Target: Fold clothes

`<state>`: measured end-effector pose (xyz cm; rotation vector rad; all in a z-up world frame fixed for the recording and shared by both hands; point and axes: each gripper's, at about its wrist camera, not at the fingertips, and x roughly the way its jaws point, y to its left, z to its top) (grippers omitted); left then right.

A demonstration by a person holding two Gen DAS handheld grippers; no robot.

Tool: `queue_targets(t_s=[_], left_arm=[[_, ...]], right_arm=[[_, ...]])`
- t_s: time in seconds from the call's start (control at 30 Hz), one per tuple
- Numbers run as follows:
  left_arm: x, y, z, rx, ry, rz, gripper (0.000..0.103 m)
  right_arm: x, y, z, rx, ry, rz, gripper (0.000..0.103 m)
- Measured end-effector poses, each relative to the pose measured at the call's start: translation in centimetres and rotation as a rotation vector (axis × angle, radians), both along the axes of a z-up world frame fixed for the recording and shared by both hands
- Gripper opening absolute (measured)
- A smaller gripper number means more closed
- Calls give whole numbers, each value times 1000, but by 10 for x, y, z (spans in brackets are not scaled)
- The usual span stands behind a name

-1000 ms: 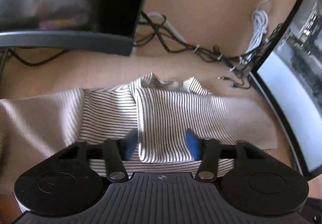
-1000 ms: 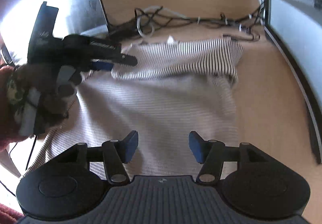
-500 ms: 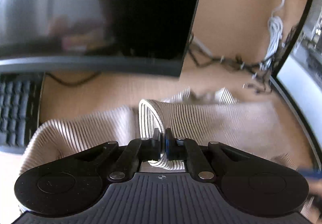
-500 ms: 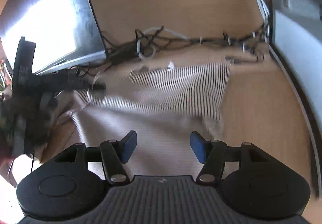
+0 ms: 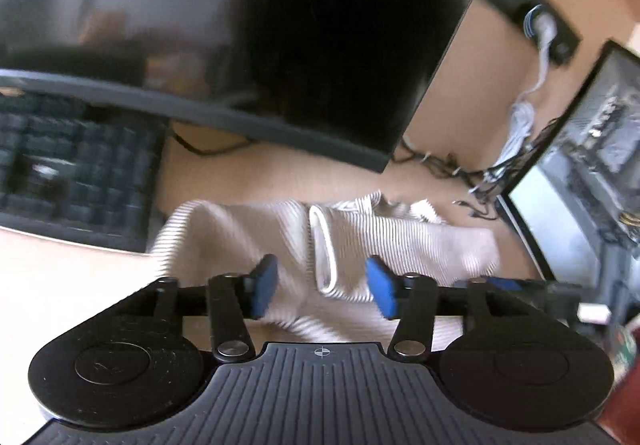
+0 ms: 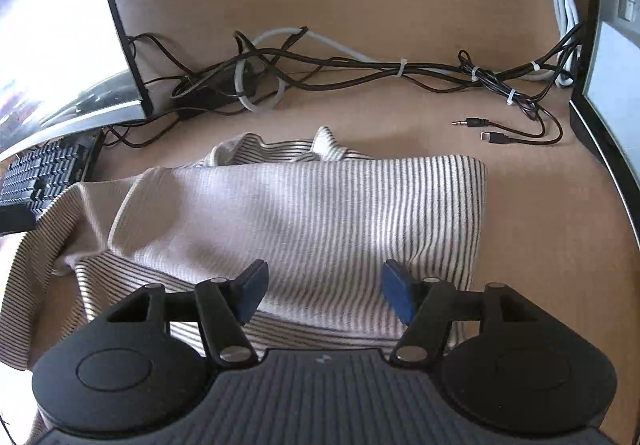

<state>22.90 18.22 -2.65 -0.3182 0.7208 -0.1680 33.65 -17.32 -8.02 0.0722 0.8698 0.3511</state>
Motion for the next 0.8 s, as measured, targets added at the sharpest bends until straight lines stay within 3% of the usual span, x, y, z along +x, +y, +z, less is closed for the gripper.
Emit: queue_targets(t_s=[0.07, 0.17, 0.33, 0.47, 0.53, 0.63, 0.7, 0.77, 0.8], left_arm=[[-27, 18, 9, 42, -30, -8, 68], [-63, 39, 13, 176, -53, -35, 76], [-110, 64, -7, 296, 3, -100, 76], [-125, 63, -29, 407, 21, -170, 73], [-125, 56, -40, 464, 2, -229, 71], [-116, 46, -51, 482, -35, -276, 69], [-107, 44, -57, 474, -46, -274, 51], [-94, 52, -59, 396, -25, -244, 14], [-89, 58, -57, 336, -9, -217, 13]], right_arm=[[-11, 7, 11, 14, -16, 11, 64], [-39, 27, 29, 23, -58, 59, 64], [-84, 73, 49, -4, -106, 205, 64], [-118, 114, 50, -6, -69, 341, 64], [-135, 135, 45, -10, -48, 397, 64], [-154, 166, 36, -26, -27, 449, 64], [-159, 188, 30, -35, -27, 480, 64], [-163, 206, 27, -52, -40, 504, 64], [-165, 215, 26, -63, -53, 512, 63]])
